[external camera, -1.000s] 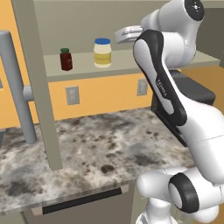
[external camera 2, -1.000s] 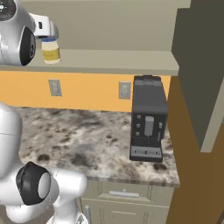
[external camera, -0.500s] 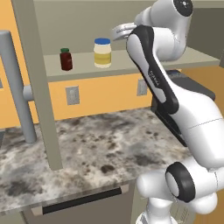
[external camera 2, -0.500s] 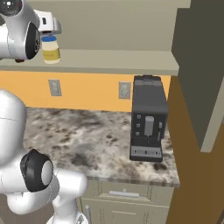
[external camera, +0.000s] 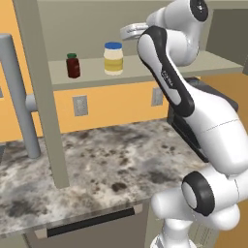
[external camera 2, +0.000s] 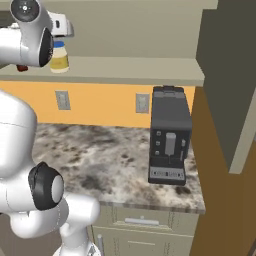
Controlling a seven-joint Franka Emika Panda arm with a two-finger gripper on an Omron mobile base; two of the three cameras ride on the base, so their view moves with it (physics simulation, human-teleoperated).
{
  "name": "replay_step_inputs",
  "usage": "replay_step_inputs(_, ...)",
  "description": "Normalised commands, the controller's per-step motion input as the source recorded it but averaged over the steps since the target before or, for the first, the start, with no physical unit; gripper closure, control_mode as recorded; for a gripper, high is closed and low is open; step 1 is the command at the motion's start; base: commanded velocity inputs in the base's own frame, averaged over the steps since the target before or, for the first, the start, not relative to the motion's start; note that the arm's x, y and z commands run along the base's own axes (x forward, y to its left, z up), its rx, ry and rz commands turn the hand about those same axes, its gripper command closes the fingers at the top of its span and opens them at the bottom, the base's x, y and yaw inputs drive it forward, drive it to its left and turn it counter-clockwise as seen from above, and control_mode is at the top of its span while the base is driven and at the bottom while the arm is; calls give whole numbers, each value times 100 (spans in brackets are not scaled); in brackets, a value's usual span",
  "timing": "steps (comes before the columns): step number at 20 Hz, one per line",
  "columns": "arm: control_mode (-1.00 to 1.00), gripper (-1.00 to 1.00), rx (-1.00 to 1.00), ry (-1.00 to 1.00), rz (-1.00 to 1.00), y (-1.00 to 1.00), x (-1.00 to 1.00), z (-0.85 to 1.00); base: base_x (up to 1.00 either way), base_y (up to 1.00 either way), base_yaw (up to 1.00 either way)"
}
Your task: Collect the paprika, mayonnaise, and shaker from the cabinet and place them next to the stove.
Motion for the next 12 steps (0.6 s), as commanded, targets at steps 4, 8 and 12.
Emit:
replay_step_inputs(4, -100, -100, 2, -9, 5, 1, 26, -8, 0, 0, 0)
replay_step_inputs(8, -100, -100, -6, -2, 1, 20, 24, -34, 0, 0, 0)
replay_step_inputs(12, -100, -100, -7, 0, 2, 13, 25, -25, 0, 0, 0)
